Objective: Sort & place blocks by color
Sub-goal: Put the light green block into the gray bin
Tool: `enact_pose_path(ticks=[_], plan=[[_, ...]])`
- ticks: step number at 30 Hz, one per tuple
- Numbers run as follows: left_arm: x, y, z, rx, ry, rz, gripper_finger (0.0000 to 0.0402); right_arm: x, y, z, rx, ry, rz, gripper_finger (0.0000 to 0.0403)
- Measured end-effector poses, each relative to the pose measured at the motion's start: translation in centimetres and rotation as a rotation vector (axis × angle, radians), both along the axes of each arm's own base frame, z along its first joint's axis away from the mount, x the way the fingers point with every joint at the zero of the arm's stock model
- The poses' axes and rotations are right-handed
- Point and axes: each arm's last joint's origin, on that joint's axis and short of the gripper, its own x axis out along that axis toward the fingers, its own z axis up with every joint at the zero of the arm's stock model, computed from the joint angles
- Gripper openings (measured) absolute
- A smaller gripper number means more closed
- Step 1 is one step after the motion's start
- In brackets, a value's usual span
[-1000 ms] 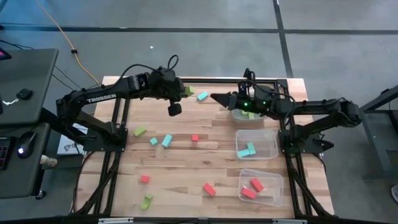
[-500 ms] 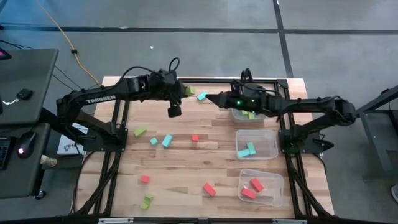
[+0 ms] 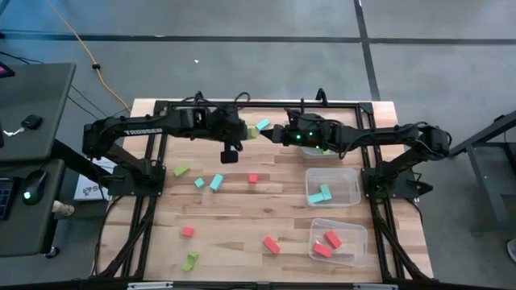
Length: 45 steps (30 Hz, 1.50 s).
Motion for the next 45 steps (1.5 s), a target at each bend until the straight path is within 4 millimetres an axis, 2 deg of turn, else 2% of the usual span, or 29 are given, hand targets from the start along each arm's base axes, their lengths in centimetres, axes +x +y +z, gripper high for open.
enact_pose_path(ticks=[12,31,45], plan=[[2.2,-0.9,-2.8,0.029,0.103,0.01,0.0,0.7,-0.1,-2.6,0.073,0.129,0.006,0.019],[2.8,-1.5,-2.4,0.036,0.041,-0.007,0.0,0.9,-0.1,-2.8,0.063,0.128,-0.002,0.019],[2.4,-0.9,-2.6,0.017,0.067,0.043,0.0,1.0,0.0,-2.5,0.029,0.106,0.03,0.019]])
